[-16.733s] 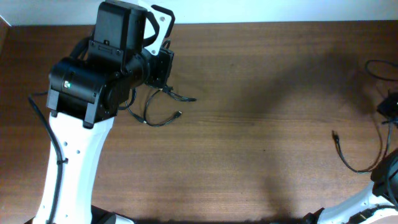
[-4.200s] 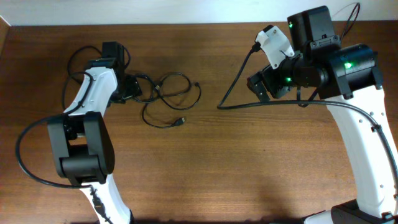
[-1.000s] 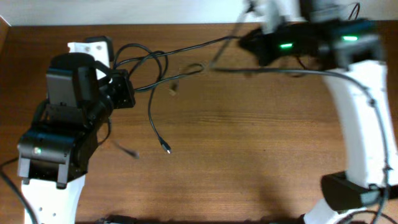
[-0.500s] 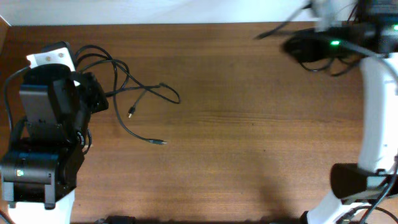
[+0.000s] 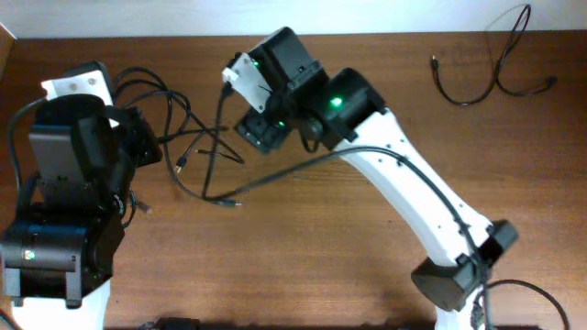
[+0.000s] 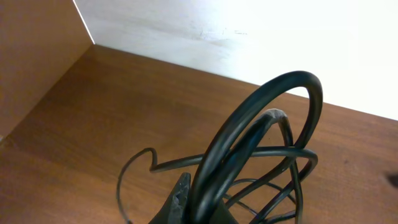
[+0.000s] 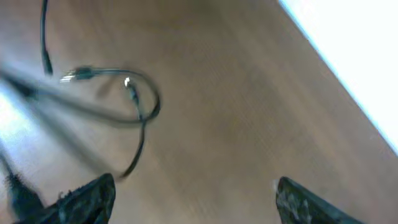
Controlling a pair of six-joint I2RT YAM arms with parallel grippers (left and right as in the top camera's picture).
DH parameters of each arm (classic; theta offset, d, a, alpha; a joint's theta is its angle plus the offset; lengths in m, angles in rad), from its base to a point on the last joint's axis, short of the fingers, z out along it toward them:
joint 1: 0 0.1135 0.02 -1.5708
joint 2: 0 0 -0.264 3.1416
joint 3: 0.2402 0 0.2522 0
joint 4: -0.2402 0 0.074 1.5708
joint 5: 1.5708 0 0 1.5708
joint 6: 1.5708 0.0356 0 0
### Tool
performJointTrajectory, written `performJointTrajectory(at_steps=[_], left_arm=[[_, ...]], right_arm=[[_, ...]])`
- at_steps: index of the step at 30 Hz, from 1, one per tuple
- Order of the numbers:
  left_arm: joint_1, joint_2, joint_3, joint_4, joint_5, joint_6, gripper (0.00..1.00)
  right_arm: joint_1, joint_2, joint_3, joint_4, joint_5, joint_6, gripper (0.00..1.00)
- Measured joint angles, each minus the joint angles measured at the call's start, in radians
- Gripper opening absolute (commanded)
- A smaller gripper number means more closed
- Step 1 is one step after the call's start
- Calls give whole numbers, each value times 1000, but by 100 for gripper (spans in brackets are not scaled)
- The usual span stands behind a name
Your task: Untangle cables
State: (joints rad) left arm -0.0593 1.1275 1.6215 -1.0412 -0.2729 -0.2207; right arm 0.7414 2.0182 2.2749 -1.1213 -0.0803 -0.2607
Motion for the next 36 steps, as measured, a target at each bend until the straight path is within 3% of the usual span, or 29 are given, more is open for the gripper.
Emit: performJointTrajectory(at_steps=[7,20,26,36], left_arm=[[0,0,0,-3,11,0,0],[0,13,0,-3,14,0,0],[0,13,0,-2,14,0,1],[0,35,0,26,-26,0,0]], right_arm=[[39,59,-2,201,13,-114,96],[138,61,-2,178,-13,-143,96],[152,61,-2,127,90,-143,95],[155,61,-3,109,-22,-117,95]])
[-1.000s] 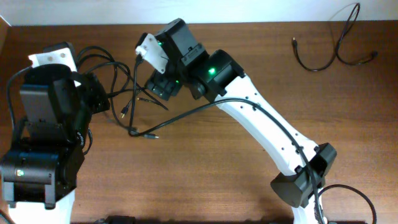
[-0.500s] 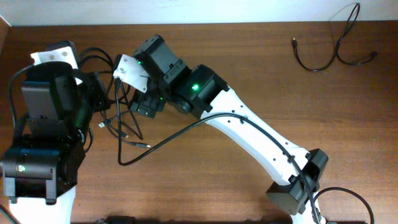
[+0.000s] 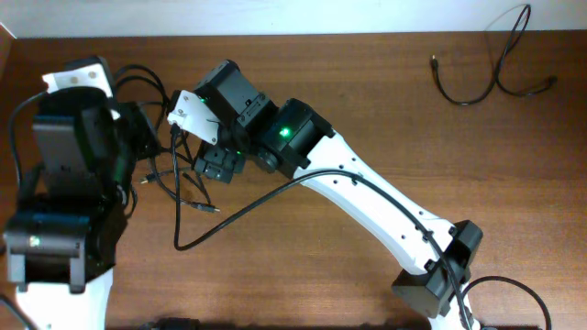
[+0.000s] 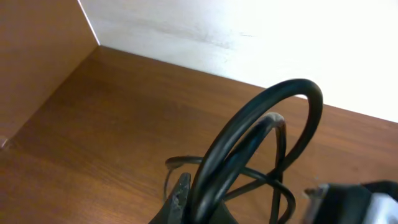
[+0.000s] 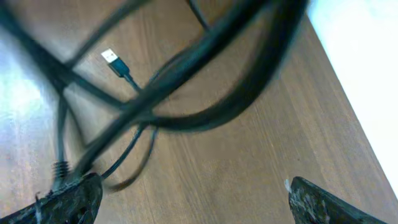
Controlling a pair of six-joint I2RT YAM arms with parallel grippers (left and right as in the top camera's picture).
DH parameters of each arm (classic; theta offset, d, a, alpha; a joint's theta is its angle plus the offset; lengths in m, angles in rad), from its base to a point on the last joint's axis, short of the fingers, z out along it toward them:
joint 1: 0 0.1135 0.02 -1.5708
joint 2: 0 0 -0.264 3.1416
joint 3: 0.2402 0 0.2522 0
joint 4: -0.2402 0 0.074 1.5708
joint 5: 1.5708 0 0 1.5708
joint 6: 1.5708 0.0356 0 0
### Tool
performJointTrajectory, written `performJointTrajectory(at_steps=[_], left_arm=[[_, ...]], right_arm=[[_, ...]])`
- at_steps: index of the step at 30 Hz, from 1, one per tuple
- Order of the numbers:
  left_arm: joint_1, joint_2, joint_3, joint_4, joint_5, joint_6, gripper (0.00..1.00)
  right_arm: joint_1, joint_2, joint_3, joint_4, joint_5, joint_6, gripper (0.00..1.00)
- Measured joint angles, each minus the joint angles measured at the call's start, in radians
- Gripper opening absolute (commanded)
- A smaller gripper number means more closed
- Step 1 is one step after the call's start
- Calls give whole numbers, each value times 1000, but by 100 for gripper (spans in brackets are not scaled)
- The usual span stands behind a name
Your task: Untangle cables
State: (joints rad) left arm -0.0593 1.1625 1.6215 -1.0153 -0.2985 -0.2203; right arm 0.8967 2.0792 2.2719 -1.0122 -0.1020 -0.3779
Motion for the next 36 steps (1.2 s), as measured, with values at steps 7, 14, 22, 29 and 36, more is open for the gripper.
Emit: performJointTrajectory(at_steps=[7,14,22,29,36], left_arm=[[3,102,3,3,-16,15,0],[3,45,40,-30,26,15,0],[3,-25,54,-55,33,16,0],[-11,-1,54,-62,42,6,0],[62,12,54,-47,145,-27,38]], right_arm=[[33,15,-12,7,15,38,96],[59,15,-21,75,-16,26,93],[76,37,-44,97,-19,26,4],[-100,-35,-43,43,-99,96,4],[-480,-203,-43,-101,-333,130,4]])
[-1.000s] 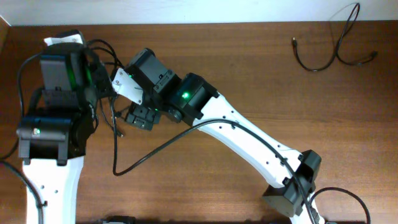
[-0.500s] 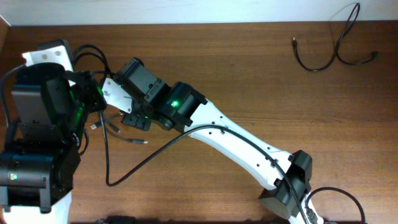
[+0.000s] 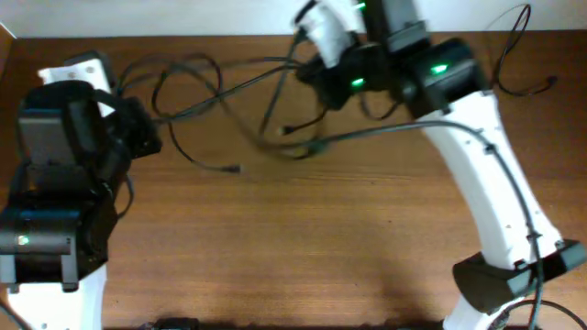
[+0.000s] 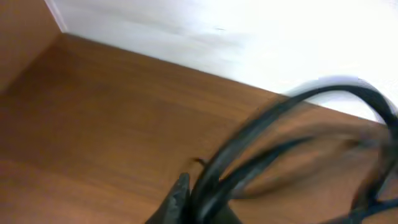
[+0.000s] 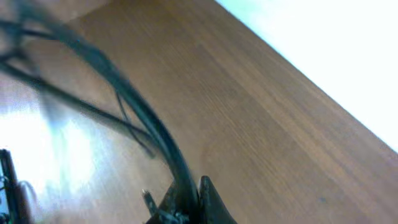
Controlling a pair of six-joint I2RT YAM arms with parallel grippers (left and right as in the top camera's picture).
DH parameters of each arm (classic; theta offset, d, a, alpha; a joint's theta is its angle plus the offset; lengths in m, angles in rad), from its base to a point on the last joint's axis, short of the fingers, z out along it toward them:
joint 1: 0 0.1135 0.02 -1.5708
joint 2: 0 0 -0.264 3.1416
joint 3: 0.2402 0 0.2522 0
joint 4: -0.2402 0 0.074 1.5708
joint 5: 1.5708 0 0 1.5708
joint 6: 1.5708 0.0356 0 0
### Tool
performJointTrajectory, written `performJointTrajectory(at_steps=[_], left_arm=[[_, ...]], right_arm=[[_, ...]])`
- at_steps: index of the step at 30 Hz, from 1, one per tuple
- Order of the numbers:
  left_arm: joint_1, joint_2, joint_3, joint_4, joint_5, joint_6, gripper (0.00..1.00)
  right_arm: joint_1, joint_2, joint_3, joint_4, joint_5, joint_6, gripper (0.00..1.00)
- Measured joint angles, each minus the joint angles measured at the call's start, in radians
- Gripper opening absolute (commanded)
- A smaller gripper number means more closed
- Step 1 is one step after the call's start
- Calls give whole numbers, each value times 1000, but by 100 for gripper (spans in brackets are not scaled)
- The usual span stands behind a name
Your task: Untangle cables
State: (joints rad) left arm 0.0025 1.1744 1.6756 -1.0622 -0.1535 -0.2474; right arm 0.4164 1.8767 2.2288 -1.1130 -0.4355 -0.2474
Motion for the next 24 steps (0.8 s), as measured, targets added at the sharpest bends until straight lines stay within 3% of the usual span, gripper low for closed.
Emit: performJointTrajectory(at_steps=[1,3,6,12,16,19,20,21,22,24], left_arm=[[55,-5,0,-14,-70,2,50],[128,-24,3,-14,-182,12,60],[144,-38,6,-15,-235,10,71],[144,-38,6,-16,-203,5,75],[144,-37,6,-13,-186,4,80],[144,-37,6,-13,-170,4,79],[144,-37,6,-13,-152,4,79],[144,-36,6,-12,-128,5,79],[144,-34,6,-11,-111,5,79],[144,-25,6,1,-74,5,80]], right_arm=[[-124,-3,0,-35,60,9,4],[-358,13,-6,-78,161,10,4],[-436,13,-8,-126,183,-19,4],[-279,13,-8,-160,174,-62,4],[5,13,-8,-191,235,-66,4],[95,13,-8,-173,290,-51,5],[77,13,-8,-174,306,-42,72],[64,13,-8,-178,315,-40,93],[56,13,-8,-182,321,-40,99],[44,13,-8,-145,362,-40,99]])
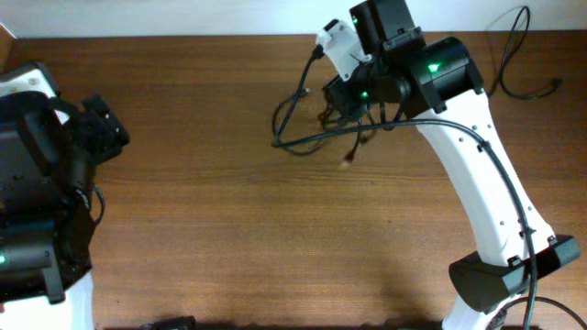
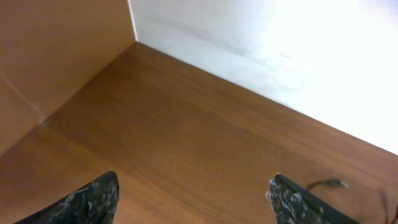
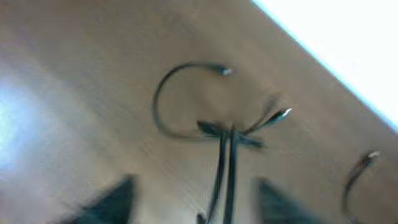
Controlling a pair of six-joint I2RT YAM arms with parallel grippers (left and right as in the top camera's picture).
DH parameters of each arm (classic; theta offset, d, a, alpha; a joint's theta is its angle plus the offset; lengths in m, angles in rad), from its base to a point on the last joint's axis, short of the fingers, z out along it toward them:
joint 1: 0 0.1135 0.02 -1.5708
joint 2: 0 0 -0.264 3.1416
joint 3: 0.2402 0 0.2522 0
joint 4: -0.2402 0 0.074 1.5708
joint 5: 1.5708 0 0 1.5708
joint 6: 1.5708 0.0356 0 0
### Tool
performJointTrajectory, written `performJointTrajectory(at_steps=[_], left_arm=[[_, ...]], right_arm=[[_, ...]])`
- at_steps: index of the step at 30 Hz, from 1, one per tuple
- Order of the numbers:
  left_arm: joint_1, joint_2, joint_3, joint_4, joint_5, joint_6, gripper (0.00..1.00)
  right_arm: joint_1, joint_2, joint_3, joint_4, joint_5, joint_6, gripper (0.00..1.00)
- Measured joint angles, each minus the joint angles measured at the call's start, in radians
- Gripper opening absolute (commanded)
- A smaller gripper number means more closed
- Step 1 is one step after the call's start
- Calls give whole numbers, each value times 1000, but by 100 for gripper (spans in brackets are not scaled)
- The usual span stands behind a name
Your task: Untangle cables
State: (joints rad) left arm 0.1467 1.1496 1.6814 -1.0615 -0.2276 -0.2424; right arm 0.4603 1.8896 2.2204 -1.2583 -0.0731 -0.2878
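A tangle of black cables (image 1: 307,139) lies on the wooden table at the back middle, loops to the left and plug ends to the right. My right gripper (image 1: 341,99) hovers over its right part. In the blurred right wrist view that gripper (image 3: 196,199) is open, and two cable strands (image 3: 224,134) run up between its fingers without being pinched. My left gripper (image 1: 101,128) is at the far left, away from the cables. It (image 2: 196,199) stands open over bare wood with nothing between its fingers; only a cable end (image 2: 323,183) shows far right.
A separate black cable (image 1: 509,64) lies at the back right corner. A white wall (image 2: 280,50) runs along the table's far edge and a brown side panel (image 2: 50,56) closes the left side. The right arm's white links (image 1: 486,183) cross the right half.
Both grippers have opened and let the cables go. The bundle, then stretched between the arms, now lies together under my right gripper. My left gripper has drawn back to the far left.
At first my left gripper was shut on a thick cable loop at the left and my right was open nearby. Then the right hung open among the strands. Then it was shut on a cable at the back middle, strands stretched. Now both are open.
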Motion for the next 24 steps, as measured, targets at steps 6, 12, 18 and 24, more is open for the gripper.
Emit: performJointTrajectory(at_steps=[6,12,18,24], left_arm=[[0,11,0,266,62,-1,89],[-6,6,5,528,95,64,96],[-88,-193,-369,761,-56,191,100],[-88,-300,-668,715,-87,175,87]], right_arm=[[0,-5,-1,599,160,-31,99],[-4,-78,-17,545,258,-182,98],[-175,-689,-769,906,278,-190,99],[-358,-1147,-1380,1103,271,85,99]])
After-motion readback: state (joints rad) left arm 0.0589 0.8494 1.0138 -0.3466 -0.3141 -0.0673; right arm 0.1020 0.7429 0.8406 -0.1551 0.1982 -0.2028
